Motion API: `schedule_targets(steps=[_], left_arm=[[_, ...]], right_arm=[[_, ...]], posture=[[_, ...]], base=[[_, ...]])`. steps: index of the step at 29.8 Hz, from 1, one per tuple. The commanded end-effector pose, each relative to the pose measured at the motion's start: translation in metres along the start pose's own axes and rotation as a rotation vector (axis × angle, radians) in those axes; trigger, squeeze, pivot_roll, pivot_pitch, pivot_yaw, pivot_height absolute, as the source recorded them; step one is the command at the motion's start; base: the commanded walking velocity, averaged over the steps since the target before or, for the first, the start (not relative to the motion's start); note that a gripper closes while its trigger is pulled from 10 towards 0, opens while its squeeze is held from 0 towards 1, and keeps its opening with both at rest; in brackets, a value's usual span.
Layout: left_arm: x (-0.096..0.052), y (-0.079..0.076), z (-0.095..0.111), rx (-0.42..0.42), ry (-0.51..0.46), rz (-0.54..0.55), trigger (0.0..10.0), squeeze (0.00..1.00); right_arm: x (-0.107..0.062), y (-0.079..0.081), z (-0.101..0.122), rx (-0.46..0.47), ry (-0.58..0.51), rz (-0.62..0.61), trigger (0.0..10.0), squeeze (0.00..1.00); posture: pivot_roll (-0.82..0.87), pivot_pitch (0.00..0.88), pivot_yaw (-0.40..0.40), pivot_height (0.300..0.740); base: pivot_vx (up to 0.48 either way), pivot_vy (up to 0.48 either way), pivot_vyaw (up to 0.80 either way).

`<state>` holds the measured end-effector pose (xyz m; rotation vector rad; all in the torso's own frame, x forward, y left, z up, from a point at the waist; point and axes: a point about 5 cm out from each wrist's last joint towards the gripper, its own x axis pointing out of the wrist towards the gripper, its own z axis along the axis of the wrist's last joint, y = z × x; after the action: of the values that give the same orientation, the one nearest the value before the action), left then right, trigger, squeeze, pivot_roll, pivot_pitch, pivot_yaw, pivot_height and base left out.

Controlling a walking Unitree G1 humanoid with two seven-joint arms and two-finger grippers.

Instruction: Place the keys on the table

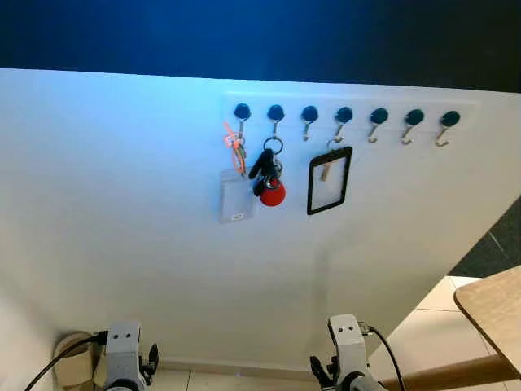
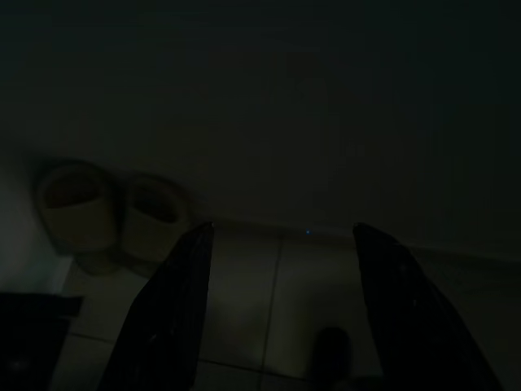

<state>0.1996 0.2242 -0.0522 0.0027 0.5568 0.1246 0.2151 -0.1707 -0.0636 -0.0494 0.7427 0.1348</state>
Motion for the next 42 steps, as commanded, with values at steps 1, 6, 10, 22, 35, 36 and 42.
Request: schedule_targets(steps=[1, 6, 10, 22, 35, 36, 42], left_arm=[[-0.001, 0.001, -0.003, -0.004, 0.018, -0.003, 10.0, 0.00], [-0.001, 0.000, -0.004, -0.027, 0.032, -0.014, 10.0, 0.00], [0.000, 0.000, -0.003, -0.027, 0.031, -0.017, 10.0, 0.00], [-0.001, -0.001, 0.000, -0.002, -0.001, -0.039, 10.0, 0.00], [-0.001, -0.004, 0.005, 0.018, -0.050, -0.076, 10.0, 0.00], [-0.001, -0.004, 0.005, 0.021, -0.050, -0.077, 10.0, 0.00], [-0.001, -0.004, 0.005, 0.031, -0.050, -0.081, 10.0, 0.00]], right_arm=[[-0.002, 0.000, -0.006, 0.007, 0.019, -0.006, 10.0, 0.00], [-0.003, 0.001, -0.009, 0.011, 0.024, -0.007, 10.0, 0.00], [-0.002, 0.001, -0.008, 0.013, 0.024, -0.010, 10.0, 0.00], [-0.002, 0.001, -0.008, 0.015, 0.020, -0.015, 10.0, 0.00], [-0.002, 0.001, -0.007, 0.019, 0.019, -0.014, 10.0, 0.00], [-0.002, 0.002, -0.008, 0.020, 0.019, -0.014, 10.0, 0.00], [-0.002, 0.003, -0.010, 0.022, 0.024, -0.013, 10.0, 0.00]], posture=[[0.06, 0.030, -0.008, 0.740], [0.07, 0.028, -0.007, 0.740], [0.06, 0.029, -0.006, 0.740], [0.07, 0.034, -0.007, 0.740], [0.07, 0.050, -0.007, 0.740], [0.07, 0.052, -0.007, 0.740], [0.07, 0.055, -0.007, 0.740]], base=[[0.000, 0.000, 0.00], [0.000, 0.000, 0.00], [0.000, 0.135, 0.00], [0.000, 0.352, 0.00], [0.000, -0.031, 0.00], [0.000, -0.458, 0.00], [0.000, -0.476, 0.00]])
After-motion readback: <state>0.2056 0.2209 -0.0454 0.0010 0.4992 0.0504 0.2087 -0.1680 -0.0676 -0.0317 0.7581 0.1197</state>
